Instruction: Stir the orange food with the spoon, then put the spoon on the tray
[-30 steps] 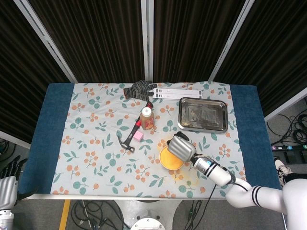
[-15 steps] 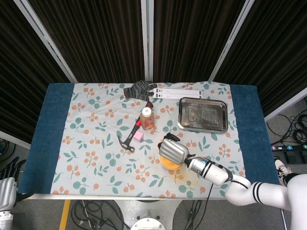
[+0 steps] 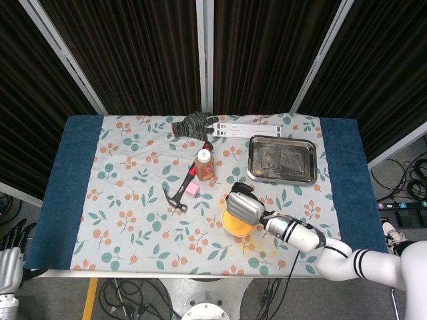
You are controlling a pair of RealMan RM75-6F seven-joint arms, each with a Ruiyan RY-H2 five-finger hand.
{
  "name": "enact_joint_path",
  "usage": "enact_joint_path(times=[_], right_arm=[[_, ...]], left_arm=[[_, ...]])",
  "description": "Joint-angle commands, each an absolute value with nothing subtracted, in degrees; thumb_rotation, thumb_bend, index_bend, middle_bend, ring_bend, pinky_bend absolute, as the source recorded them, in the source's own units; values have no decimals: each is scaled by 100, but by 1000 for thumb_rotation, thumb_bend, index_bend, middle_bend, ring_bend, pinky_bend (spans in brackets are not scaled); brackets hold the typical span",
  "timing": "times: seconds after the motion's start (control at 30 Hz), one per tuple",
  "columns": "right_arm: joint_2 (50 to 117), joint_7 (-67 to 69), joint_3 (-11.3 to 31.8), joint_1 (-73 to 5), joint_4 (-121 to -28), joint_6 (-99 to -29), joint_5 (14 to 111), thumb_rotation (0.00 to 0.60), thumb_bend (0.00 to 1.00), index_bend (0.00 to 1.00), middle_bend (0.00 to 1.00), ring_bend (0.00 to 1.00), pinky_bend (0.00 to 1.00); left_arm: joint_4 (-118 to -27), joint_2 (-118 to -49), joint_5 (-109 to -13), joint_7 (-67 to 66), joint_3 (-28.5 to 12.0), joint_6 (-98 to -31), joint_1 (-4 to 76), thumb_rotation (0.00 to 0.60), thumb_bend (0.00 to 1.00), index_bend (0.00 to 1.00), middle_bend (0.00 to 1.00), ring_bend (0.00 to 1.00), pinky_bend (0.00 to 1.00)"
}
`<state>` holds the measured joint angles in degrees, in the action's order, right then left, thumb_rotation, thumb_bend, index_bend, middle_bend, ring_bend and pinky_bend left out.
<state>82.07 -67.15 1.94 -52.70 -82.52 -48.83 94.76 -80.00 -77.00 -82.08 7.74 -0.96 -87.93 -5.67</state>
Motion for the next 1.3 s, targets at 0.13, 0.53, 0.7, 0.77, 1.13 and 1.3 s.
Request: enact_joint_path(times=[0.13,0.53,0.7,0.77,1.13,1.3], right_arm=[[8210,-6666,320,-5436,-8592,-4719,9502,600,406,778,835,713,798],[8160,-7520,196,-5264,-8373,-4457,9218,600,407,767,822,697,741],[8045,-7612,339,-5249,-8755,-4643,9191,600,406,764,819,694,734],[8059,-7555,392,-5272,-8880,-4637,9140,600,406,763,819,694,735],[8346,-7608,220,-5252,-8586,-4490,9021,600,407,763,819,694,735],[8190,-7347,281,-5028,-8660,-4849,8865,600,407,763,818,694,736]], left_arm=[[-7990,-7707,-8219,785,-94,-8810,-575,600,57,191,137,106,148],[-7919,-7756,-8202,852,-76,-8767,-592,600,57,191,137,106,148],[-7909,-7747,-8239,864,-98,-8814,-584,600,57,191,137,106,148],[-7918,-7741,-8242,864,-107,-8842,-592,600,56,191,137,106,148],[-7914,-7739,-8208,862,-82,-8797,-616,600,57,191,137,106,148],[-7928,-7726,-8227,847,-100,-8796,-591,600,57,191,137,106,148]])
